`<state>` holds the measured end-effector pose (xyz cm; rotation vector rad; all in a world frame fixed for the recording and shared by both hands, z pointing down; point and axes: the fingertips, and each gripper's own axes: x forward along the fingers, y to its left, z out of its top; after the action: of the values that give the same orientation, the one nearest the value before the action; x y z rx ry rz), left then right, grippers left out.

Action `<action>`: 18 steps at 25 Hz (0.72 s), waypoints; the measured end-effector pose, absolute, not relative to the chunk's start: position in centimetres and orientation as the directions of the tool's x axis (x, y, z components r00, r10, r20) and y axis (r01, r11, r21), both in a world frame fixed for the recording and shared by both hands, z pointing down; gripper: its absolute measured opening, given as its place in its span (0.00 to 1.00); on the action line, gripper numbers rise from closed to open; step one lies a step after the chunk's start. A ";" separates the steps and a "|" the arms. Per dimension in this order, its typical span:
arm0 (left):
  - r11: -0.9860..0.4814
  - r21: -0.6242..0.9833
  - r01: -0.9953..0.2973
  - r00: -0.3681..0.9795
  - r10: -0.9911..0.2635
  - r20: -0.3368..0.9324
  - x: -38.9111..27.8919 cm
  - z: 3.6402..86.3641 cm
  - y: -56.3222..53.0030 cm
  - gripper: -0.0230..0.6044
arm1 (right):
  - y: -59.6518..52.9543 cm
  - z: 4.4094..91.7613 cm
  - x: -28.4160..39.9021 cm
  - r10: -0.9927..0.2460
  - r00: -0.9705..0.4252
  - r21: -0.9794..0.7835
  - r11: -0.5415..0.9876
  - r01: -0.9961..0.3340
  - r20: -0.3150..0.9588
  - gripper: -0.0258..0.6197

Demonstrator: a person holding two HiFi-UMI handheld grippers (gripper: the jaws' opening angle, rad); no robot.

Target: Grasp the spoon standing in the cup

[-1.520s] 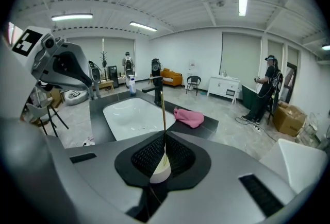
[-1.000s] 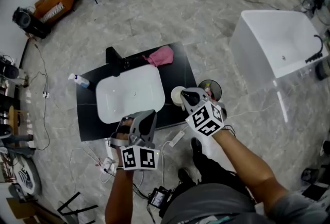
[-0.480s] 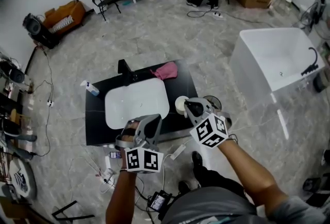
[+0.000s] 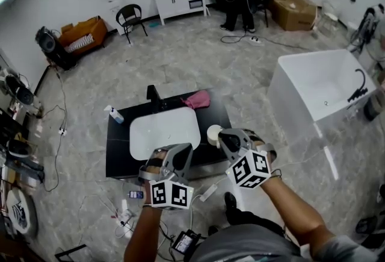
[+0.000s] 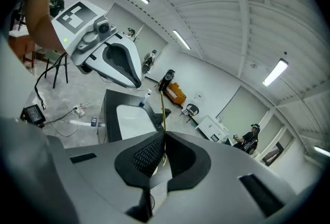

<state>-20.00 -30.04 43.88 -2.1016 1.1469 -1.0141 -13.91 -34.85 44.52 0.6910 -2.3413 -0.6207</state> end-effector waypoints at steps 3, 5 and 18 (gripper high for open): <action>-0.481 -0.753 -0.449 0.352 -0.870 0.346 -20.0 43.2 -29.2 0.04 | -33.5 43.3 -13.6 -0.605 -0.681 0.609 0.739 -0.288 0.413 0.09; -0.473 -0.759 -0.448 0.352 -0.873 0.337 -19.8 42.7 -28.6 0.04 | -32.6 42.4 -13.2 -0.612 -0.676 0.638 0.723 -0.266 0.411 0.09; -0.435 -0.785 -0.440 0.354 -0.888 0.294 -19.2 40.9 -24.9 0.04 | -27.8 38.5 -11.5 -0.643 -0.669 0.740 0.642 -0.204 0.373 0.09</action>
<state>-19.16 -24.87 40.87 -2.0220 1.1509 -0.9696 -11.54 -27.82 38.53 0.6566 -2.2250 -0.8976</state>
